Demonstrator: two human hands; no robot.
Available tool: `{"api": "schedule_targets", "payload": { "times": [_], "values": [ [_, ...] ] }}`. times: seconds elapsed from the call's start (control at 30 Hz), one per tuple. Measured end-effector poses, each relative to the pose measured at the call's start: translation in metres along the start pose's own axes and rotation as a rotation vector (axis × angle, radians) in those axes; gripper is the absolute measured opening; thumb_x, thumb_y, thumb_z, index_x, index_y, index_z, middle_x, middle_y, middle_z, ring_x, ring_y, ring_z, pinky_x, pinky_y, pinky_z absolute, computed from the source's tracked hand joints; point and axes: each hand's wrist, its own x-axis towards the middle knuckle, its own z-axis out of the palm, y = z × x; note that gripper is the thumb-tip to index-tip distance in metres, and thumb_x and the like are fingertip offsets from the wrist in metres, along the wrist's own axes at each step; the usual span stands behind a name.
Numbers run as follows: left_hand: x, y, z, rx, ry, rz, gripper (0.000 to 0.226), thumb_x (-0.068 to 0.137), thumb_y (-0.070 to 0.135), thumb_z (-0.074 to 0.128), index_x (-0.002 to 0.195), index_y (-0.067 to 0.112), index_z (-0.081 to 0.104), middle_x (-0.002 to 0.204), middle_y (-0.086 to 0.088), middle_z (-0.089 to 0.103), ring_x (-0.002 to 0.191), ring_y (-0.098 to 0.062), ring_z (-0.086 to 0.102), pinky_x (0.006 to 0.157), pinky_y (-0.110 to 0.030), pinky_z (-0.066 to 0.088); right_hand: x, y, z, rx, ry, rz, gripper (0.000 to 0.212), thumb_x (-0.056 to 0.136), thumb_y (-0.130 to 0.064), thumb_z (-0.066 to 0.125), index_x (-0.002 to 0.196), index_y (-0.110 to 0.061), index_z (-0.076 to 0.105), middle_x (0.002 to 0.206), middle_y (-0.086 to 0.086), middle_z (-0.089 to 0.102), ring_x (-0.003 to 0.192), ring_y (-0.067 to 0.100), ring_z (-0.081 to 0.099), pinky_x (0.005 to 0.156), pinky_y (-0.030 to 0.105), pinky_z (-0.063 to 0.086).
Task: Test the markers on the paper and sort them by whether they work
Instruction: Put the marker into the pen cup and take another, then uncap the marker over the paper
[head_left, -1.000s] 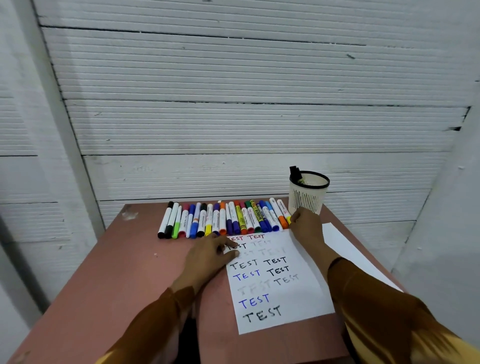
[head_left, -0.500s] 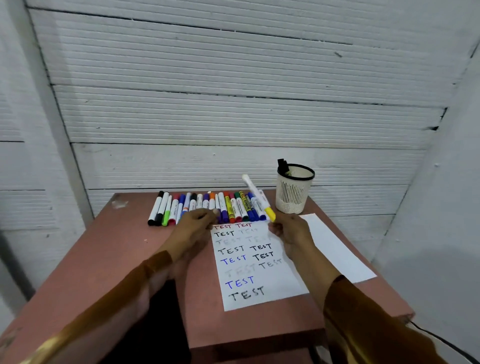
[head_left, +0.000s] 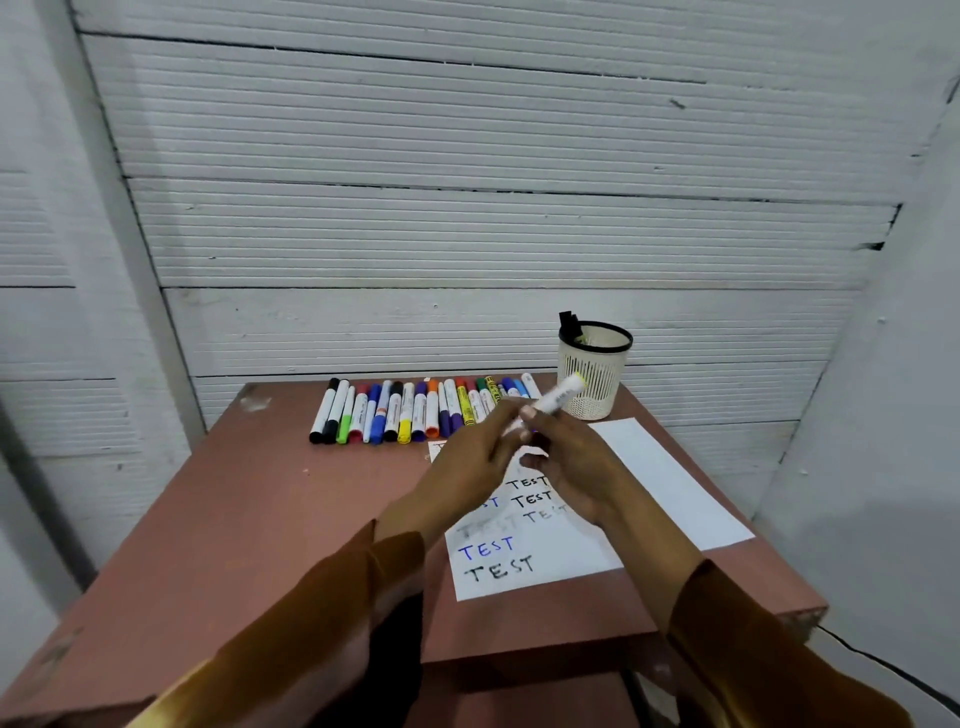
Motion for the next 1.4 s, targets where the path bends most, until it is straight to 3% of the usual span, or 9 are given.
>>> {"api": "schedule_targets", "payload": {
  "times": [0.2, 0.33, 0.43, 0.57, 0.7, 0.93, 1.03, 1.13, 1.4],
  "values": [
    [0.001, -0.008, 0.003, -0.005, -0.007, -0.025, 0.043, 0.088, 0.049, 0.051, 0.13, 0.043, 0.042, 0.068, -0.006, 0.06, 0.047, -0.006, 0.041, 0.054, -0.027, 0.037, -0.005, 0.001, 0.002, 0.009, 0.045, -0.07, 0.035, 0.081, -0.032, 0.06, 0.11, -0.012, 0.063, 0.082, 0.001, 0.066, 0.068, 0.01, 0.057, 0.059, 0.023, 0.037],
    [-0.007, -0.019, 0.002, 0.15, -0.074, -0.072, 0.054, 0.087, 0.049, 0.053, 0.134, 0.033, 0.032, 0.062, 0.008, 0.048, 0.057, -0.007, 0.047, 0.058, -0.028, 0.041, -0.006, 0.004, -0.006, 0.061, 0.189, -0.125, 0.016, 0.091, -0.019, 0.055, 0.1, -0.009, 0.064, 0.078, 0.007, 0.066, 0.065, 0.019, 0.064, 0.056, 0.026, 0.053],
    [-0.017, -0.029, -0.001, 0.323, -0.172, -0.073, 0.05, 0.087, 0.049, 0.054, 0.134, 0.038, 0.04, 0.083, 0.009, 0.05, 0.079, -0.008, 0.048, 0.069, -0.025, 0.04, -0.008, 0.01, -0.008, -0.016, 0.291, -0.114, 0.006, 0.087, -0.011, 0.062, 0.087, -0.005, 0.063, 0.082, 0.013, 0.067, 0.073, 0.025, 0.067, 0.064, 0.026, 0.058],
    [-0.024, -0.037, 0.004, 0.518, -0.279, -0.026, 0.042, 0.084, 0.059, 0.051, 0.122, 0.041, 0.056, 0.088, 0.006, 0.043, 0.087, -0.009, 0.037, 0.068, -0.026, 0.029, -0.011, 0.021, -0.003, -0.308, 0.428, -0.069, 0.024, 0.08, -0.028, 0.072, 0.072, -0.008, 0.061, 0.064, 0.008, 0.063, 0.051, 0.015, 0.059, 0.047, 0.022, 0.049],
    [-0.031, -0.044, 0.01, 0.506, -0.207, -0.012, 0.042, 0.086, 0.057, 0.048, 0.124, 0.04, 0.056, 0.084, 0.007, 0.04, 0.083, -0.009, 0.036, 0.066, -0.026, 0.025, -0.019, 0.034, 0.003, -0.525, 0.49, -0.131, 0.041, 0.076, -0.031, 0.075, 0.058, -0.015, 0.042, 0.054, 0.001, 0.047, 0.05, 0.012, 0.047, 0.052, 0.021, 0.04],
    [-0.036, -0.047, 0.013, 0.501, -0.172, -0.018, 0.042, 0.088, 0.056, 0.046, 0.125, 0.04, 0.054, 0.086, 0.006, 0.04, 0.086, -0.01, 0.037, 0.069, -0.027, 0.025, -0.023, 0.042, 0.003, -0.622, 0.462, -0.152, 0.032, 0.083, -0.025, 0.069, 0.063, -0.022, 0.044, 0.062, -0.007, 0.049, 0.059, 0.005, 0.05, 0.054, 0.011, 0.038],
    [-0.035, -0.048, 0.014, 0.497, -0.168, -0.011, 0.042, 0.087, 0.057, 0.046, 0.124, 0.04, 0.055, 0.085, 0.007, 0.039, 0.084, -0.009, 0.035, 0.069, -0.027, 0.025, -0.027, 0.04, 0.007, -0.694, 0.421, -0.137, 0.018, 0.085, -0.025, 0.066, 0.087, -0.008, 0.058, 0.08, -0.001, 0.059, 0.077, 0.015, 0.059, 0.063, 0.016, 0.043],
    [-0.035, -0.049, 0.015, 0.494, -0.166, -0.01, 0.042, 0.087, 0.056, 0.047, 0.123, 0.037, 0.057, 0.084, 0.008, 0.04, 0.083, -0.009, 0.035, 0.069, -0.027, 0.024, -0.029, 0.039, 0.01, -0.721, 0.393, -0.122, 0.036, 0.087, -0.023, 0.064, 0.116, -0.002, 0.059, 0.111, 0.01, 0.063, 0.102, 0.021, 0.061, 0.076, 0.021, 0.044],
    [-0.035, -0.049, 0.015, 0.509, -0.198, -0.003, 0.041, 0.089, 0.056, 0.045, 0.123, 0.037, 0.055, 0.089, 0.006, 0.049, 0.088, -0.011, 0.041, 0.071, -0.027, 0.028, -0.026, 0.042, 0.006, -0.815, 0.458, -0.155, 0.017, 0.088, -0.02, 0.062, 0.083, -0.008, 0.052, 0.08, 0.005, 0.055, 0.075, 0.015, 0.054, 0.053, 0.01, 0.035]
  ]
}}
